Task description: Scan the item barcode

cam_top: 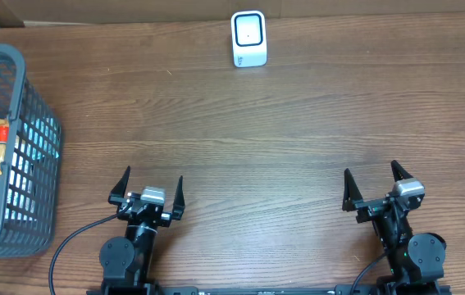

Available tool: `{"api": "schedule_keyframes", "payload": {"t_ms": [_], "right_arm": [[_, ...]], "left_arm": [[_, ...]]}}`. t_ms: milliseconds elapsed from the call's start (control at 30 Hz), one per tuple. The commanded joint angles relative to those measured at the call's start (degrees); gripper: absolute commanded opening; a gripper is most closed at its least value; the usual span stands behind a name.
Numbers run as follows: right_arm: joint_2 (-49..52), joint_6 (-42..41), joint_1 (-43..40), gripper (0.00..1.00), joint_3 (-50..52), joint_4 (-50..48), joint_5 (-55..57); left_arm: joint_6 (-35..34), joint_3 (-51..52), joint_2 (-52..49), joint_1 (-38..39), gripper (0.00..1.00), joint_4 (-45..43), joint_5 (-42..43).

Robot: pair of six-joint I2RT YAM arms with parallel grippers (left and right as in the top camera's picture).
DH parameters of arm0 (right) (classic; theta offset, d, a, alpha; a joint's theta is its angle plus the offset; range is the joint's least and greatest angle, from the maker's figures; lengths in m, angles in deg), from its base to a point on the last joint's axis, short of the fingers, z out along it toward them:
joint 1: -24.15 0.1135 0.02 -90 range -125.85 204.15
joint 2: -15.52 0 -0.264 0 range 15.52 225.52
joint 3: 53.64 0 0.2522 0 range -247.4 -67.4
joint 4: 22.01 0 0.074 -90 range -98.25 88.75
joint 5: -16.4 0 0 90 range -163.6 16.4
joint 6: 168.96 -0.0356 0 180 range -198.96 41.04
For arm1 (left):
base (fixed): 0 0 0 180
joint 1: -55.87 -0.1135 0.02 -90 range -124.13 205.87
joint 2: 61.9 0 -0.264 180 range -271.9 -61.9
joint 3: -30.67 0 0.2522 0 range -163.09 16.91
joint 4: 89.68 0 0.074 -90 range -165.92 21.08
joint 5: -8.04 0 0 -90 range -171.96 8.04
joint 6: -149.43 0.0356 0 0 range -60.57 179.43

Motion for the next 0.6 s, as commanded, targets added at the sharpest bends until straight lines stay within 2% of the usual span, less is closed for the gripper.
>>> {"api": "schedule_keyframes", "payload": {"t_ms": [0,400,567], "right_arm": [[-0.68,-0.17,0.22,1.00,0.61,-0.20,0.35],[-0.68,-0.17,0.22,1.00,0.61,-0.20,0.37],[-0.68,-0.17,0.22,1.00,0.61,-0.20,0.35]], "left_arm": [[-0.92,0.26,0.66,0.37,1.00,-0.33,2.54],[-9.31,0.26,0.63,0.37,1.00,0.26,1.97],[-9.88,0.26,0.63,0.37,1.00,0.15,1.92]]}}
